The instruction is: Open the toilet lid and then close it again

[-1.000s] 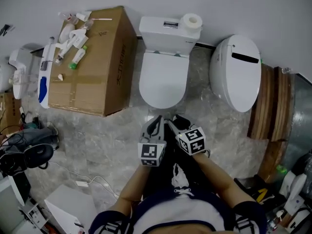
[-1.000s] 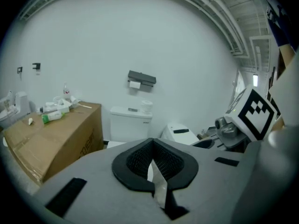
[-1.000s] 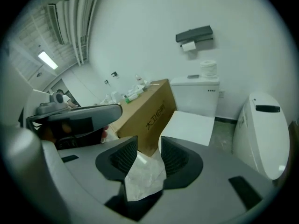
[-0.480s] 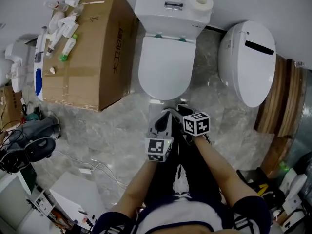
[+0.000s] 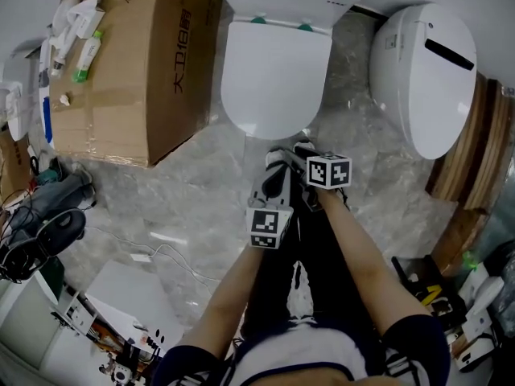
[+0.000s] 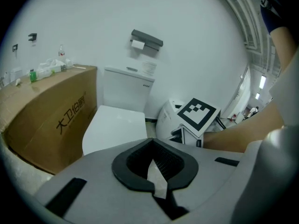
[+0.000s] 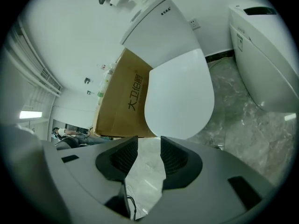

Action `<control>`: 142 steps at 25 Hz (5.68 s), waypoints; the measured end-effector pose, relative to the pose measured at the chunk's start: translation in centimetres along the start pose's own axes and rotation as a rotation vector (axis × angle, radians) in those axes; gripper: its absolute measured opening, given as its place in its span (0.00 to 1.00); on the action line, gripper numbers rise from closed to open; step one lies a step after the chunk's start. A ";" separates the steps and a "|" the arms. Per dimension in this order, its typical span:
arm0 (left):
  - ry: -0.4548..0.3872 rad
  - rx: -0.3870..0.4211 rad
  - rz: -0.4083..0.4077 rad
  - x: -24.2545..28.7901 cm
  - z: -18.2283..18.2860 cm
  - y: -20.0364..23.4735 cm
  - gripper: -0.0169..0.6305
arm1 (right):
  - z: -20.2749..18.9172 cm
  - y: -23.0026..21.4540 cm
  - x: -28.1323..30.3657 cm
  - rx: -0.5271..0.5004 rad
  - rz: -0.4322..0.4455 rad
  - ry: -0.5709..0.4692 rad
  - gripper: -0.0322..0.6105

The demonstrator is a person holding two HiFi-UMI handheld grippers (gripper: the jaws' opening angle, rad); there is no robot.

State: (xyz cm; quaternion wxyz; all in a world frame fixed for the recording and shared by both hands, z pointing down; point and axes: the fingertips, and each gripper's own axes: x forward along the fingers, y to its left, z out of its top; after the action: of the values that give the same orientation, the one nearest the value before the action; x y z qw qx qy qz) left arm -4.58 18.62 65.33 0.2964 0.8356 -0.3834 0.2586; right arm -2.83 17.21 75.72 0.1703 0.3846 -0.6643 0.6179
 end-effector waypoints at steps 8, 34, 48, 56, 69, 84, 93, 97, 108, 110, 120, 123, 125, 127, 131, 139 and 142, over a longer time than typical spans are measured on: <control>0.028 -0.028 -0.016 2.5 -2.9 0.7 0.02 | -1.5 -4.8 4.3 0.086 -0.018 0.060 0.26; 0.104 -0.113 -0.003 7.8 -10.3 3.7 0.02 | -4.1 -13.1 13.1 0.453 0.041 0.007 0.26; 0.128 -0.100 0.018 7.3 -11.8 5.0 0.02 | -4.0 -12.5 11.9 0.376 -0.060 -0.078 0.15; 0.148 -0.085 0.059 7.2 -11.7 6.6 0.02 | -3.3 -10.3 9.6 0.325 -0.031 -0.134 0.15; 0.123 -0.274 0.133 6.0 -10.3 9.6 0.15 | -0.6 -5.5 4.2 0.239 0.084 -0.225 0.15; -0.041 -0.858 -0.076 6.5 -7.3 10.1 0.20 | 1.6 -2.9 1.5 0.211 0.132 -0.262 0.16; -0.140 -0.938 -0.122 6.5 -5.1 10.1 0.18 | 2.5 -1.8 0.5 0.195 0.175 -0.288 0.16; -0.176 -0.913 -0.123 6.2 -3.9 10.1 0.18 | 3.2 -1.2 -0.1 0.139 0.203 -0.301 0.17; -0.188 -0.827 -0.158 5.2 0.6 9.2 0.17 | 5.4 1.1 -2.5 -0.172 0.120 -0.289 0.18; -0.188 -0.816 -0.162 4.9 1.7 8.9 0.17 | 5.7 1.5 -3.0 -0.351 0.037 -0.256 0.18; -0.146 -0.772 -0.137 4.5 5.2 8.4 0.18 | 8.2 5.3 -6.0 -1.303 -0.396 -0.227 0.18; -0.129 -0.773 -0.127 4.5 5.8 8.2 0.18 | 8.1 5.2 -5.1 -1.388 -0.421 -0.123 0.18; -0.119 -0.763 -0.122 4.5 6.3 8.2 0.18 | 8.8 5.0 -4.7 -1.424 -0.461 -0.095 0.18; -0.106 -0.750 -0.120 4.6 6.9 8.2 0.18 | 9.7 5.1 -4.8 -1.426 -0.482 -0.090 0.18; -0.078 -0.725 -0.109 4.5 7.7 8.2 0.19 | 10.5 5.4 -5.0 -1.404 -0.467 -0.037 0.17; 0.002 -0.458 -0.118 4.7 10.0 7.2 0.20 | 12.8 6.0 -6.0 -1.337 -0.389 0.059 0.17; 0.080 -0.318 -0.081 4.6 9.9 7.2 0.20 | 13.0 6.1 -5.9 -1.335 -0.361 0.115 0.17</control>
State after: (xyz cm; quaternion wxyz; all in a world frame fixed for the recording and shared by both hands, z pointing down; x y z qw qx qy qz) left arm -5.68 5.67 63.64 0.4502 0.7820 -0.3734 0.2154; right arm -0.17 6.30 65.07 0.5056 0.2684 -0.8179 0.0583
